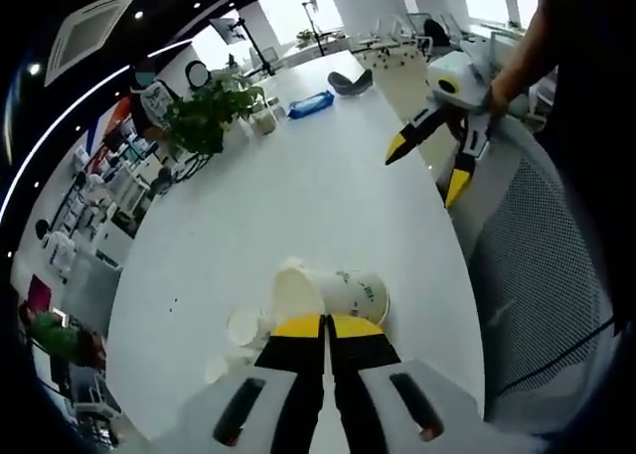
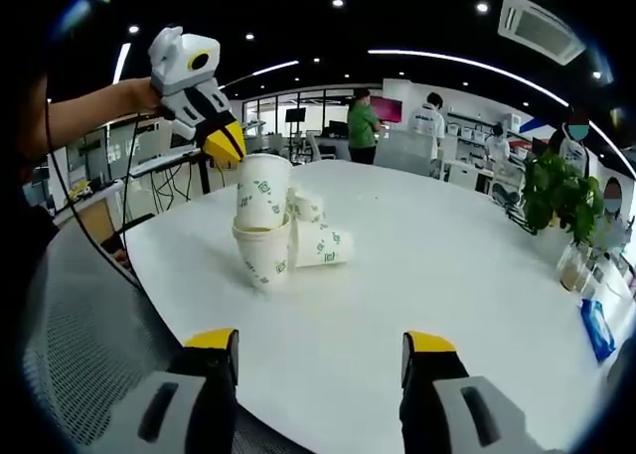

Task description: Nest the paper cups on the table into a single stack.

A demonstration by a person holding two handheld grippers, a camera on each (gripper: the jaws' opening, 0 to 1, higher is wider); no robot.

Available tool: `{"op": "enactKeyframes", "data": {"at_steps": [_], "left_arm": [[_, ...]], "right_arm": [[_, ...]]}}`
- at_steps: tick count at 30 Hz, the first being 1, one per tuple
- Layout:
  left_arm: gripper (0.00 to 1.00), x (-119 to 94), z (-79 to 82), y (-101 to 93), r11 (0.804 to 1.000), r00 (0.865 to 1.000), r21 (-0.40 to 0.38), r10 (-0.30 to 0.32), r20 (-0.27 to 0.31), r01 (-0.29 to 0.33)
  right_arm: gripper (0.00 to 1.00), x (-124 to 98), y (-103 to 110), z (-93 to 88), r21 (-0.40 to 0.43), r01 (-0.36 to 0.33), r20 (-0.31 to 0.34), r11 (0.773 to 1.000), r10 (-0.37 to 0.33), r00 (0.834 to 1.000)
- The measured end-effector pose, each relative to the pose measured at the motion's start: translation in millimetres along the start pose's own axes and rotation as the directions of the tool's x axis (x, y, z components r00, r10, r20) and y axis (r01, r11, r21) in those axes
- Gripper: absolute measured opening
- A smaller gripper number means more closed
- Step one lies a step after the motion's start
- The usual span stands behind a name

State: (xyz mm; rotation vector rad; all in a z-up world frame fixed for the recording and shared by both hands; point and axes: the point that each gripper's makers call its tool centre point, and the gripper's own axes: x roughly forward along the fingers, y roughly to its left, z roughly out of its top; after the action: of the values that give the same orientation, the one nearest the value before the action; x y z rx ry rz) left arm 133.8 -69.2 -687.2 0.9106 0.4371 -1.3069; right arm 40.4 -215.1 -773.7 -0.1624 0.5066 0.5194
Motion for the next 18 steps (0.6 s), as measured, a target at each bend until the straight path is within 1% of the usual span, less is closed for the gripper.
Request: {"op": "enactKeyframes", "data": {"at_steps": [5,8,10,14,18], "left_arm": [[0.00,2,-1.7,3.3,0.999,1.000,0.039,0.008,-0.029,-0.006],[0.00,2,0.5,3.8,0.999,1.000,0.047,0.009,-0.025,-0.008],[0.00,2,2.8,2.1,0.999,1.000,0.051,0.004,-0.018,-0.003],[0.00,4,4.6,-2.4,0.997,1.000,0.071,0.000,-0.025,0.002],[0.00,5,7.9,-9.1,0.995,1.000,0.100,-0.011,-0.023,0.013]], "right_arm": [[0.64,0,0,0.1,0.004,0.000,0.000,1.000,0.000,1.000],[0.64,0,0,0.8,0.007,0.001,0.001,1.000,-0.001,1.000],[0.63,-1,0,1.1,0.008,0.000,0.001,1.000,0.000,1.000],[0.61,-1,0,-0.7,0.008,-0.003,-0.008,1.000,0.003,1.000],[0.61,0,0,-1.2,0.009,-0.003,-0.006,1.000,0.003,1.000]]}}
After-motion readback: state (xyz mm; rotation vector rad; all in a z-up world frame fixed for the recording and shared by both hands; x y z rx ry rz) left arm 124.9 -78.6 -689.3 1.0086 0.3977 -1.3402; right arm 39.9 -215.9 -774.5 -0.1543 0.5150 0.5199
